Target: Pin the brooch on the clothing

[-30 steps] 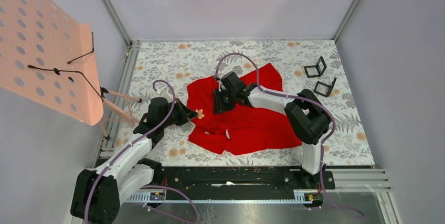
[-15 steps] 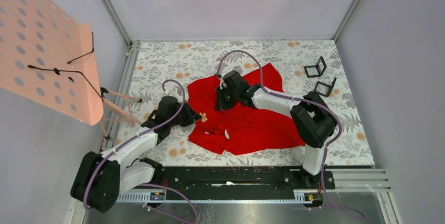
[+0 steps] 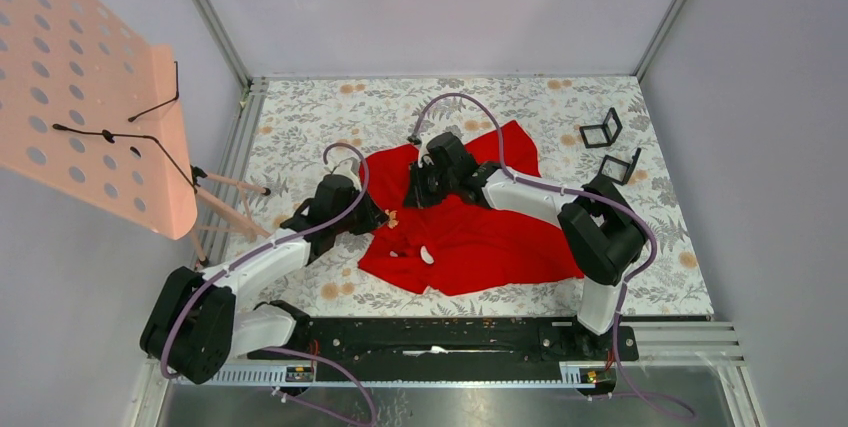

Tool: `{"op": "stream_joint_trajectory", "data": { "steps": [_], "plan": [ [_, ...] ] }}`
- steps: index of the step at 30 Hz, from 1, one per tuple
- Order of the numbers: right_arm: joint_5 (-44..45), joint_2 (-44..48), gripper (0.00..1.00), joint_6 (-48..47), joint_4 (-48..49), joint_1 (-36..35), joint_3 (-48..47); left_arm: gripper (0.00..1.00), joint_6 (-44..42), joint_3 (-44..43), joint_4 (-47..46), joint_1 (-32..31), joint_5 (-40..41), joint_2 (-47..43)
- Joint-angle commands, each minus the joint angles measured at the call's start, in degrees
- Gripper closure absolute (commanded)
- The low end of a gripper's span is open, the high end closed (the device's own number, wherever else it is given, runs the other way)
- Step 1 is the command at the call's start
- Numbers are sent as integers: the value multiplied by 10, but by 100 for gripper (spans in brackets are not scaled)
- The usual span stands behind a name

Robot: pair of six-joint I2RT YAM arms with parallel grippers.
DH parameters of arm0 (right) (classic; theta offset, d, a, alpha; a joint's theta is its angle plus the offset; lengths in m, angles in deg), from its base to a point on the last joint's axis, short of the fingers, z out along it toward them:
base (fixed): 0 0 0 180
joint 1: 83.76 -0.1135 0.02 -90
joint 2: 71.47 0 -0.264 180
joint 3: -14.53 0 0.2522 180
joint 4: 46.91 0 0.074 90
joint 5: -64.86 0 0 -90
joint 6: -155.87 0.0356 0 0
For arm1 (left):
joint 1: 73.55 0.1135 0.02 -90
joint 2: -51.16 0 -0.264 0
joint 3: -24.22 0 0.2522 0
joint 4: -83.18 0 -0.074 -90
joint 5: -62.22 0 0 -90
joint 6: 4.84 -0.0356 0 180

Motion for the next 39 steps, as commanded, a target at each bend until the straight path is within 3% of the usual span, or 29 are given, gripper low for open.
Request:
{"op": "stream_joint_trajectory", "data": {
  "steps": [1, 25, 39],
  "plan": [
    [-13, 29, 100, -11, 25, -5, 0, 100, -19, -31, 2, -8, 21, 10],
    [-21, -14, 100, -64, -42, -38, -29, 100, -22, -49, -3, -21, 25, 23],
    [36, -5, 100, -6, -42, -38, -51, 100, -30, -48, -2, -32, 17, 38]
  ]
}}
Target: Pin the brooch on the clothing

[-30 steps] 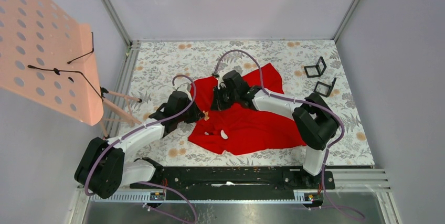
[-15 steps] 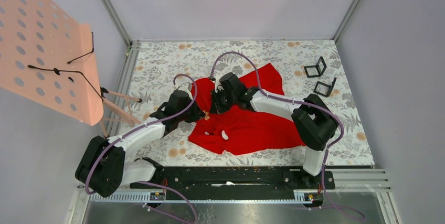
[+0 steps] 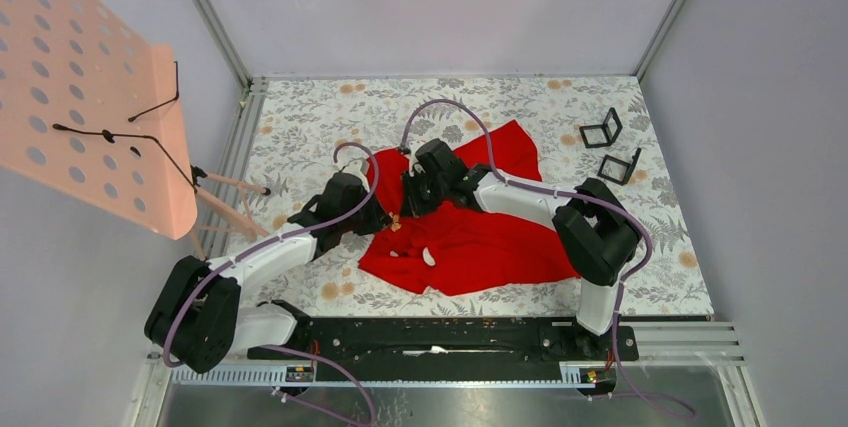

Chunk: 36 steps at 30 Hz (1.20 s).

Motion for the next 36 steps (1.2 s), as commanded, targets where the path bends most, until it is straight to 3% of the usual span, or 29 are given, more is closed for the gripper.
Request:
{"op": "stream_joint_trajectory", "data": {
  "steps": [1, 25, 36],
  "plan": [
    [20, 7, 100, 21, 11, -6, -33, 100, -10, -23, -25, -10, 3, 6],
    [16, -3, 100, -20, -20, -23, 1, 100, 6, -26, -30, -19, 25, -3],
    [12, -15, 100, 0, -3, -23, 27, 100, 16, 11, -98, -19, 14, -50]
  ]
}}
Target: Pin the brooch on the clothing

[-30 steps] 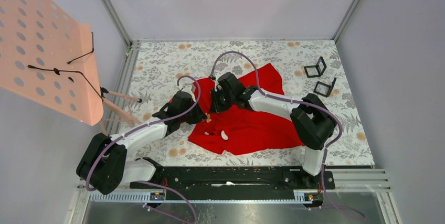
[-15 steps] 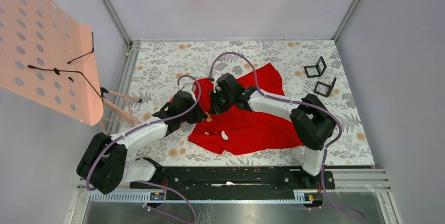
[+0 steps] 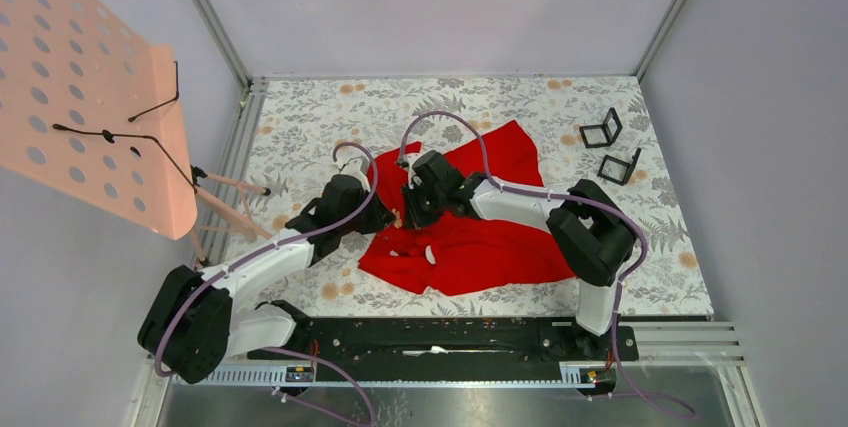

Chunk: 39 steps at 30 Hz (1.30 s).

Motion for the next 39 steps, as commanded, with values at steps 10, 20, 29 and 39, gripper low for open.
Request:
{"op": "stream_joint_trajectory", "data": {
  "steps": [10, 20, 29, 39],
  "plan": [
    [-10, 33, 87, 8, 13, -5, 28, 100, 17, 29, -100, 2, -12, -37],
    [38, 175, 45, -29, -33, 16, 80, 100, 10, 36, -106, 39, -68, -24],
    [80, 187, 41, -32, -42, 72, 105, 100, 10, 33, -117, 46, -89, -5],
    [-14, 85, 48, 27, 80, 71, 84, 100, 9, 34, -124, 47, -100, 1]
  ]
}}
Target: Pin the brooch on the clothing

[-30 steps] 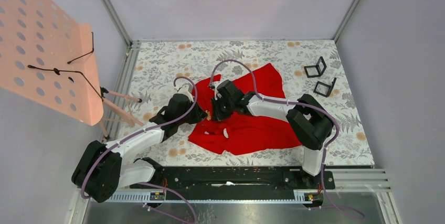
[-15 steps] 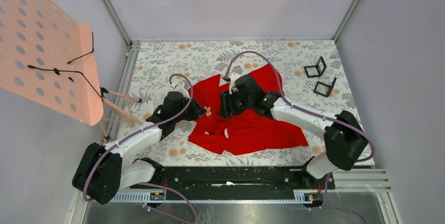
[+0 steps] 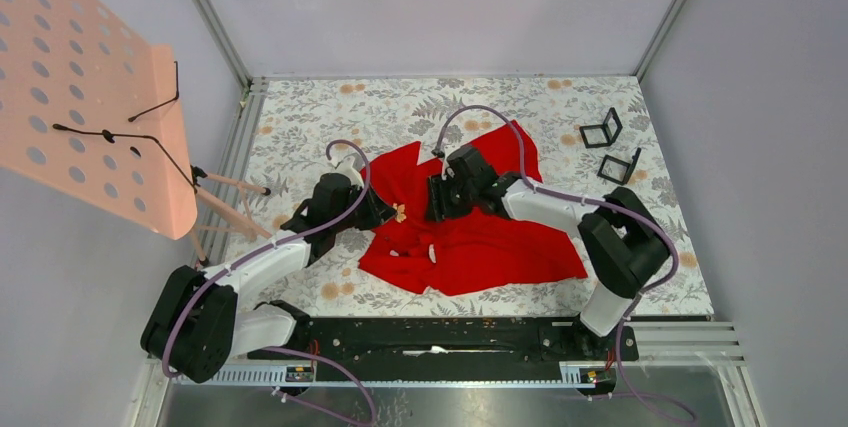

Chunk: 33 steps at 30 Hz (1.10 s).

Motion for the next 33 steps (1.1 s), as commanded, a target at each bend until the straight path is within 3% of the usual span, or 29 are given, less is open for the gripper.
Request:
{"op": "stream_joint_trajectory", "data": {
  "steps": [1, 7, 18, 33],
  "plan": [
    [-61, -26, 49, 32, 85, -3, -18, 100, 0, 2, -42, 4, -21, 4],
    [-111, -50, 61, 39, 129, -4, -18, 100, 2, 2, -44, 4, -26, 5],
    [-154, -71, 74, 47, 192, -5, -10, 100, 2, 1, -52, 9, -49, 15],
    [-179, -81, 84, 43, 226, -10, 0, 100, -4, -5, -65, 19, -85, 30]
  ]
}}
